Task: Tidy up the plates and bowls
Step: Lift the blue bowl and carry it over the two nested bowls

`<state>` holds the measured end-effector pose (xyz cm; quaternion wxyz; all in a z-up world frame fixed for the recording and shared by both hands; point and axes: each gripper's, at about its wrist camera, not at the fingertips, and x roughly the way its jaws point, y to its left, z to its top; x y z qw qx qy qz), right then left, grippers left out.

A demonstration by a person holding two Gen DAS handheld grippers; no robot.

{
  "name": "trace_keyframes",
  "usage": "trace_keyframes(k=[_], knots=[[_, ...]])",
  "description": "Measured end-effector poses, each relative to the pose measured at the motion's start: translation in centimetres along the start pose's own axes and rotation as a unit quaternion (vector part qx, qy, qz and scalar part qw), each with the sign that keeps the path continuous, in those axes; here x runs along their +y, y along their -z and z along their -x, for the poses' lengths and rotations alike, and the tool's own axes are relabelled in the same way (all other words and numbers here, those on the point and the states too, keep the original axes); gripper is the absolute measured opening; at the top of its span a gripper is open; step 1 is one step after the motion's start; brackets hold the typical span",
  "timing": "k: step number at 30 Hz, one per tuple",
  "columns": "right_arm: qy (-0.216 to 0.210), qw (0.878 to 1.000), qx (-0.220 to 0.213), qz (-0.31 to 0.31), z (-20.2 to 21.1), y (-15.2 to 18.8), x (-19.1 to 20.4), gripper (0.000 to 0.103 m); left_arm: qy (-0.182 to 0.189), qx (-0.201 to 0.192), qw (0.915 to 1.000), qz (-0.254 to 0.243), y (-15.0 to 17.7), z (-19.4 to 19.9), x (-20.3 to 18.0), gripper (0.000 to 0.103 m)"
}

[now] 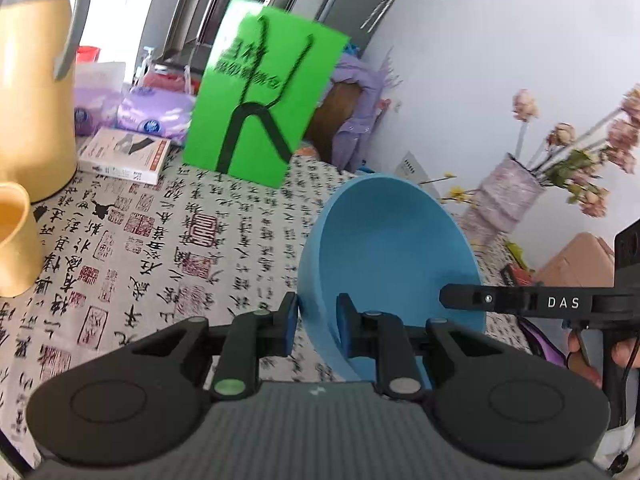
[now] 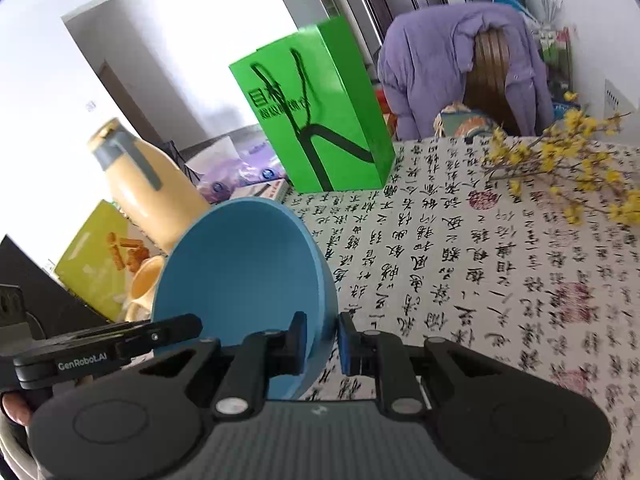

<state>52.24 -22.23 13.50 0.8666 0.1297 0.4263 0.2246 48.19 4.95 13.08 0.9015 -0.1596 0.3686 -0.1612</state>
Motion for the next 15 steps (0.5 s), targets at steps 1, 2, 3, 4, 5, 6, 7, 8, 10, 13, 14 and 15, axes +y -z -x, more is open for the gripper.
trace_keyframes(k=[1,2,3,4,5,6,7,8,10,13,14,15], knots=[[0.001,1.000,-0.004,0.001,1.1,0.5,0.3,0.016,-0.001,-0.002,1.0000,-0.003,0.5,0.8,-0.7,0.021],[0.001,1.000,-0.007,0.002,1.9,0.8,0.5,0.016,-0.001,-0.004,1.0000,-0.005,0.9,1.5,-1.2,0.021],[0.002,1.000,-0.009,0.002,2.9,1.3,0.7,0.016,-0.001,-0.005,1.0000,-0.007,1.4,2.3,-1.7,0.021],[0.001,1.000,-0.011,0.002,3.6,1.9,0.9,0.016,-0.003,-0.007,0.9999,-0.009,2.0,3.2,-2.2,0.021],[0.001,1.000,-0.011,0.004,4.4,2.5,1.1,0.016,-0.003,-0.009,0.9999,-0.010,2.5,3.9,-2.6,0.021],[0.000,1.000,-0.012,0.005,5.2,3.1,1.4,0.016,-0.003,-0.011,0.9999,-0.011,3.1,4.8,-3.1,0.021],[-0.001,1.000,-0.013,0.005,5.9,3.7,1.6,0.016,-0.003,-0.013,0.9998,-0.011,3.7,5.5,-3.4,0.021],[-0.003,1.000,-0.015,0.006,6.7,4.4,1.7,0.016,-0.002,-0.015,0.9998,-0.012,4.4,6.3,-3.8,0.021],[-0.007,1.000,-0.017,0.007,8.2,5.9,2.0,0.016,0.004,-0.017,0.9998,-0.010,5.8,7.9,-4.3,0.021],[-0.011,1.000,-0.012,0.008,10.1,8.2,2.4,0.016,0.007,-0.023,0.9997,-0.007,8.0,9.8,-4.9,0.021],[-0.011,1.000,-0.011,0.009,10.5,8.9,2.5,0.016,0.007,-0.023,0.9997,-0.006,8.8,10.3,-5.1,0.021],[-0.010,1.000,-0.011,0.011,11.0,9.7,2.7,0.016,0.007,-0.024,0.9997,-0.005,9.7,10.9,-5.2,0.021]])
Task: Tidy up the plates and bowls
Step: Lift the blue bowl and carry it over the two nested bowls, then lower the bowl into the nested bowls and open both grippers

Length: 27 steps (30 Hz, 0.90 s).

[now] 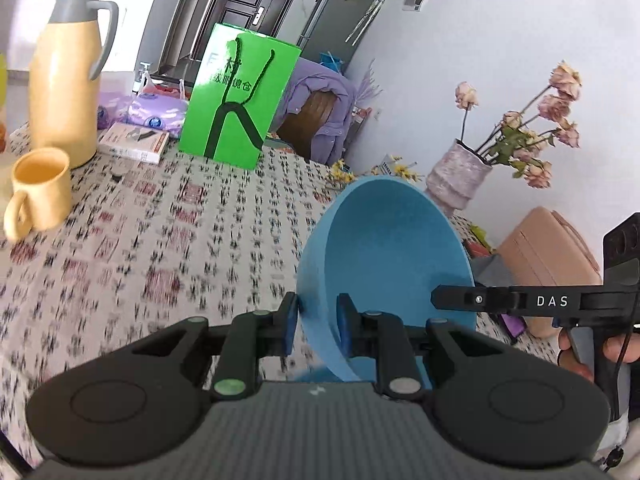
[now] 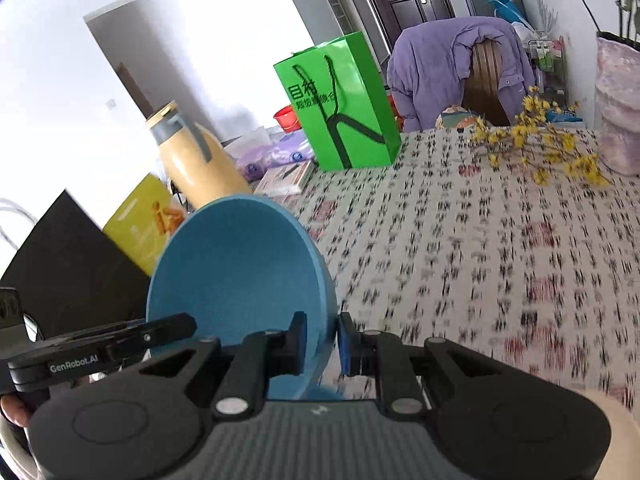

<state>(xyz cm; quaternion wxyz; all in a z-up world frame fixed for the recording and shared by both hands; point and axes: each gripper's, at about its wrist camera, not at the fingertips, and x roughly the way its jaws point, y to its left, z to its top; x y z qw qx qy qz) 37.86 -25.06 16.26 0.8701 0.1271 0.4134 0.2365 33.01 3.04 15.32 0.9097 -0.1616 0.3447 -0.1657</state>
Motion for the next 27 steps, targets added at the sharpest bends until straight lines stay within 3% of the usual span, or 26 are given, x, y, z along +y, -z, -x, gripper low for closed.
trace_keyframes(k=[12,27], knots=[[0.004,1.000,0.030,-0.004,1.5,7.2,0.6,0.018,0.002,0.013,0.9996,0.026,5.8,2.4,-0.1,0.021],[0.011,0.998,0.050,-0.019,-0.1,10.6,-0.5,0.019,0.001,0.045,0.9978,0.048,8.6,0.6,1.3,0.021]])
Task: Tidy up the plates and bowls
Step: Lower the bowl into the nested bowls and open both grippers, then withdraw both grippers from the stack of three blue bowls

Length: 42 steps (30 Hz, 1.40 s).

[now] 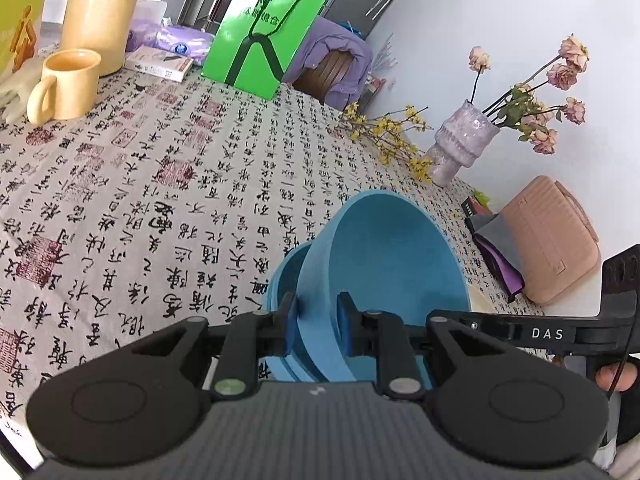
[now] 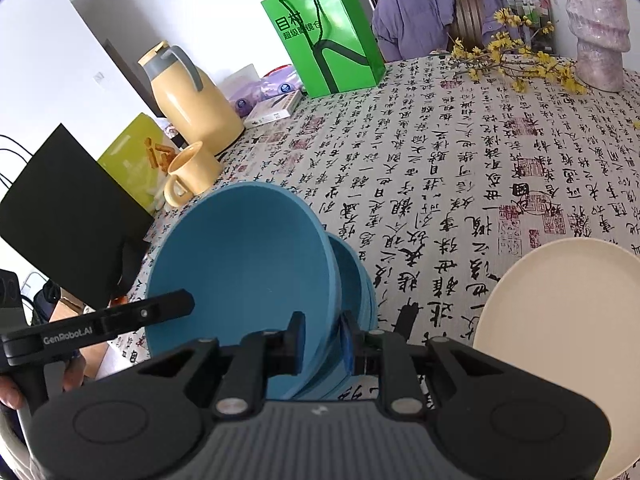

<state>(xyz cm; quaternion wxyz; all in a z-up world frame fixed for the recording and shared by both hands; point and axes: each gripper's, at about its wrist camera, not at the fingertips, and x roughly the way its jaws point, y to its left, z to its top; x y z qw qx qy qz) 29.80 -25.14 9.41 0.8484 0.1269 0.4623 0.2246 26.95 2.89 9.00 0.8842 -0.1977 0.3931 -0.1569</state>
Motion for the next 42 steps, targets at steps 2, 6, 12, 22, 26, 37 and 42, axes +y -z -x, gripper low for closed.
trace_keyframes(k=[2,6,12,22,26,37,42], knots=[[0.003,1.000,-0.003,0.004,-0.1,0.1,0.0,0.019,-0.002,0.005,1.0000,0.002,0.1,-0.4,0.1,0.021],[0.010,1.000,-0.008,0.018,-0.3,0.0,0.2,0.019,-0.008,0.010,0.9999,0.001,0.1,-1.2,0.4,0.021],[0.020,0.999,-0.011,0.036,-0.6,-0.4,0.3,0.020,-0.012,0.007,0.9999,-0.004,0.0,-1.4,0.6,0.022],[0.024,0.998,-0.024,0.051,-0.3,-0.1,0.5,0.037,-0.014,-0.002,0.9997,-0.021,0.4,-0.7,0.0,0.024],[0.025,0.997,-0.030,0.061,0.0,0.2,1.0,0.040,-0.012,-0.006,0.9997,-0.022,0.4,-0.3,-0.2,0.024],[0.038,0.993,-0.068,0.090,2.7,1.7,2.7,0.062,-0.030,-0.060,0.9952,-0.071,2.1,3.5,-1.8,0.037],[0.051,0.986,-0.113,0.111,5.2,3.9,4.0,0.070,-0.057,-0.116,0.9850,-0.115,4.4,6.4,-2.9,0.057]])
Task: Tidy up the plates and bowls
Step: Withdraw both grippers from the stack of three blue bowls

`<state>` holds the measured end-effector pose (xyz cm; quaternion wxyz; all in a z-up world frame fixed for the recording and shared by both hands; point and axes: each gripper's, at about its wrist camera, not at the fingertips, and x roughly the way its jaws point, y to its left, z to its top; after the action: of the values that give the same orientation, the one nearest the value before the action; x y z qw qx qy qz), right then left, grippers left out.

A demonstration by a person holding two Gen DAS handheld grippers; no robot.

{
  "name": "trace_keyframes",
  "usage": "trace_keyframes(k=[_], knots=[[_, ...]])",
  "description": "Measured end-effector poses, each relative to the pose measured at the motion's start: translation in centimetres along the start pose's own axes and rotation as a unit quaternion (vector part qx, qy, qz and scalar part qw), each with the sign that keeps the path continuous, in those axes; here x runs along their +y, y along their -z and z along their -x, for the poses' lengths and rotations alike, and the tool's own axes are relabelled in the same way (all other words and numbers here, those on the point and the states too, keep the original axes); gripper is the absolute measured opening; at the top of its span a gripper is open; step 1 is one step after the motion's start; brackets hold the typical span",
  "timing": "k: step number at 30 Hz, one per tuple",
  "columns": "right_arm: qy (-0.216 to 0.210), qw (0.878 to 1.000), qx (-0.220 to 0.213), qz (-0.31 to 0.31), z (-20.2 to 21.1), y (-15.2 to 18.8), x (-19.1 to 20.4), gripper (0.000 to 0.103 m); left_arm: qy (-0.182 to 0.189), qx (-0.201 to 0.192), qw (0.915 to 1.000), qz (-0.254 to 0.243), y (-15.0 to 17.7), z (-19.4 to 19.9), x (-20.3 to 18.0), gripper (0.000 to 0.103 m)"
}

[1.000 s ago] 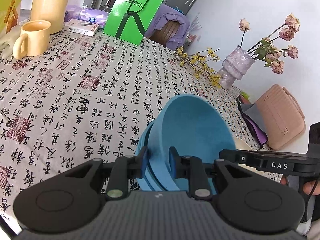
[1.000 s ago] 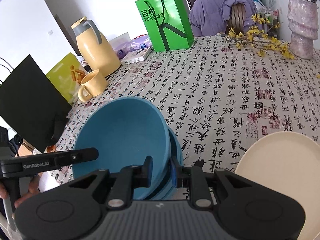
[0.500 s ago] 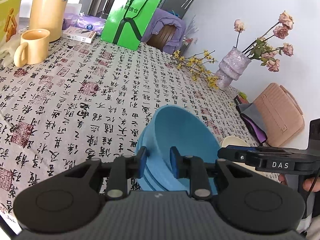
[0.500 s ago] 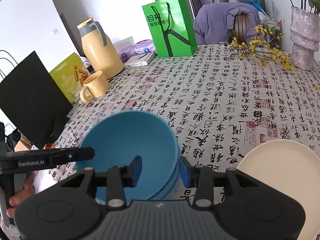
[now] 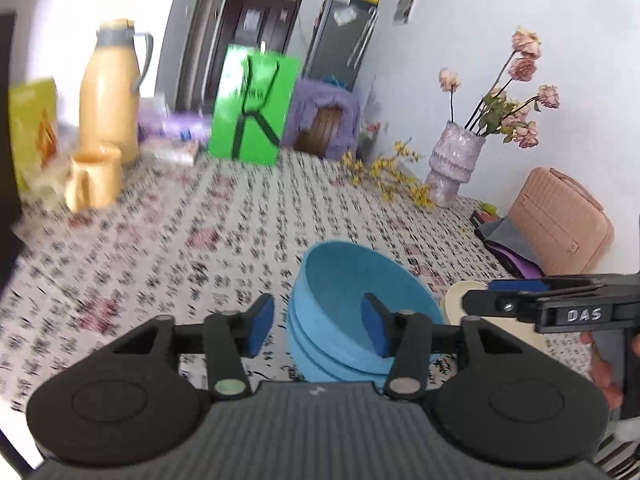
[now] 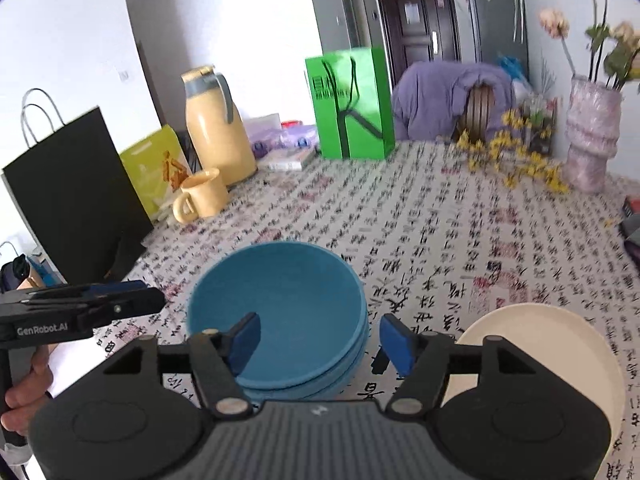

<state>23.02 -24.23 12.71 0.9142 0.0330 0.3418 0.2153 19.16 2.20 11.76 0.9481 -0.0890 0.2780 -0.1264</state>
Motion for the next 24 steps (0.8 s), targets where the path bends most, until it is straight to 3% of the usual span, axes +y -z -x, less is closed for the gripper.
trace_keyframes(k=[4,7,10,14,18,24], knots=[[-0.001,0.999,-0.050,-0.006,2.8,2.5,1.0,0.083,-0.018,-0.050,0.9981,-0.031,2.2,2.9,-1.0,0.085],[-0.002,0.996,-0.083,-0.010,4.4,5.5,2.0,0.085,-0.026,-0.083,0.9946,-0.056,4.7,4.9,-1.5,0.096],[0.021,0.991,-0.131,0.008,5.8,8.8,3.5,0.095,-0.031,-0.109,0.9912,-0.069,7.2,6.5,-1.6,0.101],[0.048,0.981,-0.186,0.016,6.8,13.2,5.1,0.095,-0.050,-0.137,0.9862,-0.079,10.4,8.1,-1.6,0.103],[0.045,0.980,-0.195,-0.015,6.7,16.4,5.4,0.096,-0.069,-0.135,0.9851,-0.081,13.5,8.5,-1.4,0.103],[0.091,0.970,-0.223,0.044,6.3,20.4,8.0,0.096,-0.083,-0.104,0.9889,-0.067,15.7,8.3,0.0,0.103]])
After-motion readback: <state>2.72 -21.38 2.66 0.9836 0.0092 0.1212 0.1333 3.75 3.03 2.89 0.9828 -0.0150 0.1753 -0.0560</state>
